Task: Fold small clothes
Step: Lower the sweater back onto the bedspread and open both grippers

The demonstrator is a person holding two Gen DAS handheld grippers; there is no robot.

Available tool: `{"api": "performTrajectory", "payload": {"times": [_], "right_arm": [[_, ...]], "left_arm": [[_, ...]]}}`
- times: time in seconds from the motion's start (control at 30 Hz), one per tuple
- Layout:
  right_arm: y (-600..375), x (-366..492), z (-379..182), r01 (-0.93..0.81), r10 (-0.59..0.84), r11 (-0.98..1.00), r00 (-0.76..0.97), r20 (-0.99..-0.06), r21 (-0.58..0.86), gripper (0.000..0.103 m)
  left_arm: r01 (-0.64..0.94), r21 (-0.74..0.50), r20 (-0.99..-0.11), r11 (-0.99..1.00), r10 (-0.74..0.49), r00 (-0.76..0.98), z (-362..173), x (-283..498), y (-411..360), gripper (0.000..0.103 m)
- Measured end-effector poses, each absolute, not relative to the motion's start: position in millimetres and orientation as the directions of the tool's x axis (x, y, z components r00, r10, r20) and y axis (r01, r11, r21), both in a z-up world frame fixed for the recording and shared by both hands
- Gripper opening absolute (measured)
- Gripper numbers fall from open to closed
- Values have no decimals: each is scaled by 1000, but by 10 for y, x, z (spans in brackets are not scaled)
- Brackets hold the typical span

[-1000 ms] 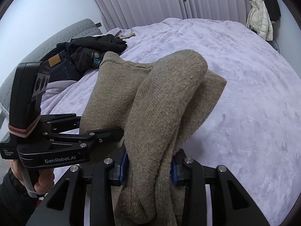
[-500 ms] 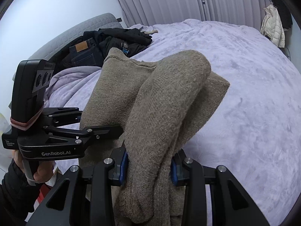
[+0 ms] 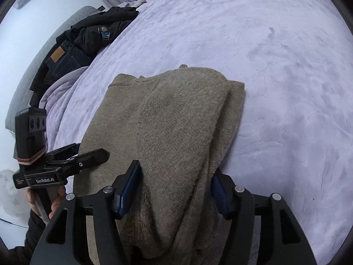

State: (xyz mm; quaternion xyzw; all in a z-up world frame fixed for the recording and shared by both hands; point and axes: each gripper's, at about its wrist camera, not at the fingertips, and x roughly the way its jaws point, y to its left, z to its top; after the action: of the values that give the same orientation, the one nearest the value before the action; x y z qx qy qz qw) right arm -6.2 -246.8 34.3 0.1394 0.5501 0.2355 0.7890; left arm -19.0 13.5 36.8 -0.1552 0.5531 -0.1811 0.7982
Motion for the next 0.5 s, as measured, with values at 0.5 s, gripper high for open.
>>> {"api": "performTrajectory", "payload": {"times": [0.5], "right_arm": [[-1809, -1469, 1084, -679, 416, 717, 597, -686, -156, 64]], "left_arm": [[478, -250, -735, 842, -487, 473, 965, -1078, -451, 83]]}}
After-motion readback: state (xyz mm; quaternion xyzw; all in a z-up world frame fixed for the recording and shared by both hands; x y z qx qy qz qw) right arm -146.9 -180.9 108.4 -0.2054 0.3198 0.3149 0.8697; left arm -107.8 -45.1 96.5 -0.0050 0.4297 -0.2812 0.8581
